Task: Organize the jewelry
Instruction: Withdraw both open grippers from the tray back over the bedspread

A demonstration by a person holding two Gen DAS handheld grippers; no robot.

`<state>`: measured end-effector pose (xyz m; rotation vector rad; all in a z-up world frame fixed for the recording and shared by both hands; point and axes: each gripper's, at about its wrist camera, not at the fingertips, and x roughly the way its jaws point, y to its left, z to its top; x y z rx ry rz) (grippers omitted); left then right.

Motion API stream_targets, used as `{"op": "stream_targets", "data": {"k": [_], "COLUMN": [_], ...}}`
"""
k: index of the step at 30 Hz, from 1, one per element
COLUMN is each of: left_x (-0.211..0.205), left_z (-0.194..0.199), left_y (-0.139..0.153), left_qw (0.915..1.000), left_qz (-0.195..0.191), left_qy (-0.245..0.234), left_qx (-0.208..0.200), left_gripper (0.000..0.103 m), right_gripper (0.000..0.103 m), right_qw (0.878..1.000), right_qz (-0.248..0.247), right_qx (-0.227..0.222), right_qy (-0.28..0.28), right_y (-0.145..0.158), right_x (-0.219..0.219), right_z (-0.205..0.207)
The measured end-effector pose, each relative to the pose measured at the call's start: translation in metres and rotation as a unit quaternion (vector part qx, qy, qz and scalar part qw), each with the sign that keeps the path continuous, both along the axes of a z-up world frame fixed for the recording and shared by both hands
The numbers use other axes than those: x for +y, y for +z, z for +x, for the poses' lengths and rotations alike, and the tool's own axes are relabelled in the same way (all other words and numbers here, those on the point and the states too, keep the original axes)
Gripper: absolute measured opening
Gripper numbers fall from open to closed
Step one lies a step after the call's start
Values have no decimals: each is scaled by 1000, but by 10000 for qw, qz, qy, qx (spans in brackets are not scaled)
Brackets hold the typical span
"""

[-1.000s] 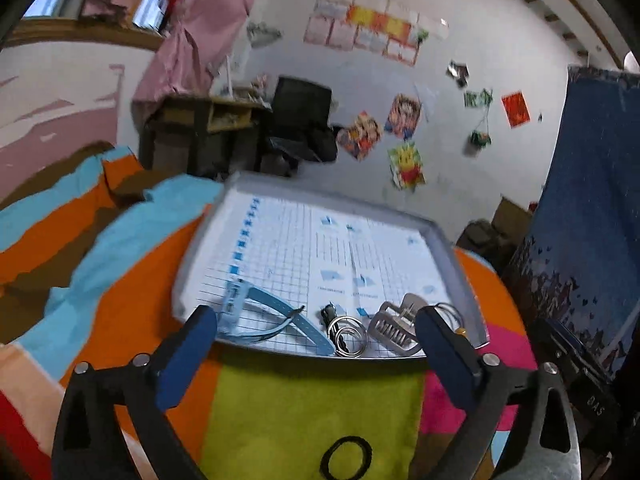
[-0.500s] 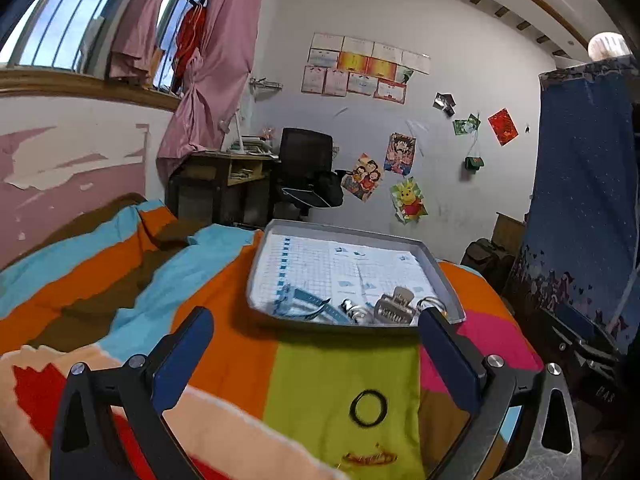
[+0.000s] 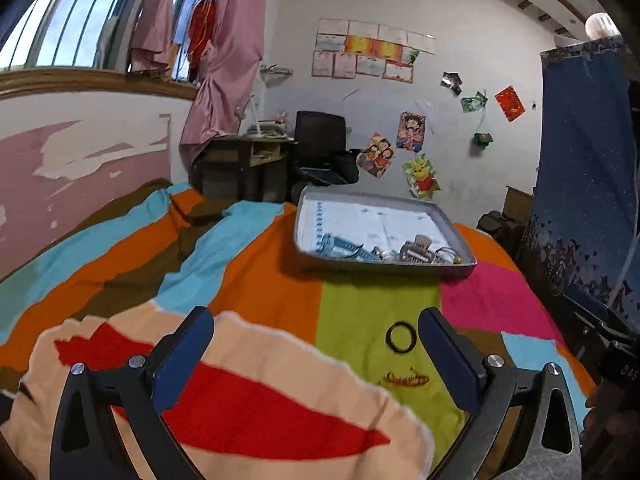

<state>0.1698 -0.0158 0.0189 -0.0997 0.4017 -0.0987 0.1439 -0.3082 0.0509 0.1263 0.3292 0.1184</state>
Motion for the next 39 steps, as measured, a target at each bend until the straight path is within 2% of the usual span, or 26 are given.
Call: {"op": "stream_targets", "data": {"k": [4,8,14,24,35,39], "left_x": [5,9,9,9,9,12], "left_z": [-12,-13,-8,-4,12,27], "left_y": [-11,-21,-33,-40,-44,-50], "left_qw": [10000,9996,9990,9983,9974,9970], "left_qz": [-23,-61,-6,55,173,196], "left_qy": [82,109,53,151,183,214], "left_qx": [45,253,441,554,668,721], "left_gripper": [103,103,103,103,103,103], "right_gripper": [102,102,102,102,102,102], "right_qw": [9998,9994,9955,9922,9908,9877], "right_qz": [-117,-112,-102,-6,30,-151], "right_qx": [139,337,943,1247,1353,1483], "right_qy": [-2,-22,62,98,100,463], "right_y": [-8,-16,-41,-58,-65,-69], "right_x": [8,12,16,17,17,18], "right_z": [-11,-20,-15,-1,8,22]}}
